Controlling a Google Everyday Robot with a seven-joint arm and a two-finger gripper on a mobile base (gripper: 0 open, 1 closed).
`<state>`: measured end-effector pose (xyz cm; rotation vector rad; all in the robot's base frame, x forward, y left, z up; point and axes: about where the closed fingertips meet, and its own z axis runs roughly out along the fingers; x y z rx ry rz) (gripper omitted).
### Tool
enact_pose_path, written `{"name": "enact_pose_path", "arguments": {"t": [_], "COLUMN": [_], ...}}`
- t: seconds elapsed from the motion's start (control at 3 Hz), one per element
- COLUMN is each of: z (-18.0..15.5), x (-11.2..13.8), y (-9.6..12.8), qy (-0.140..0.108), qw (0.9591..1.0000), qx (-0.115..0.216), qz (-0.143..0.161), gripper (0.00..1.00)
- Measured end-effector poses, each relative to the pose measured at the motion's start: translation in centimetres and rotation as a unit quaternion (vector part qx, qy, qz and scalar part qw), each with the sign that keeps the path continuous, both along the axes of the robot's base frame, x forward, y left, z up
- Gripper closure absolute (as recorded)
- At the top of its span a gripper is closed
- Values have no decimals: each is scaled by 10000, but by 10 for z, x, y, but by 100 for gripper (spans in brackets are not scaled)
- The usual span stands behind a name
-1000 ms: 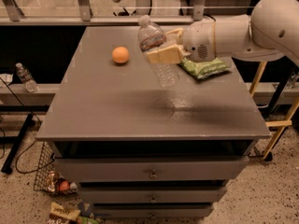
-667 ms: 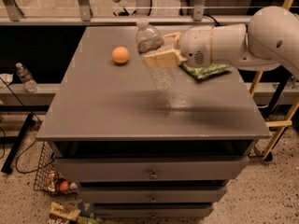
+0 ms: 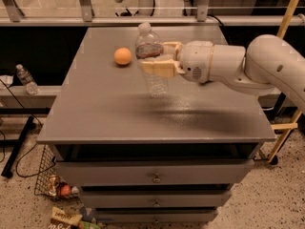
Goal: Place water bottle upright
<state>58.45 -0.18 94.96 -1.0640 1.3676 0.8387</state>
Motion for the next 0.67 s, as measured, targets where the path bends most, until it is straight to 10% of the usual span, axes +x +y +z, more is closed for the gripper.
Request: {"name": "enact_pose_path", "arguments": {"t": [0.67], "z": [-17], "x": [-11], "y": [10], "qy": [-21], "qw": [9990], "qx": [438], "qz": [-63], "gripper": [100]}}
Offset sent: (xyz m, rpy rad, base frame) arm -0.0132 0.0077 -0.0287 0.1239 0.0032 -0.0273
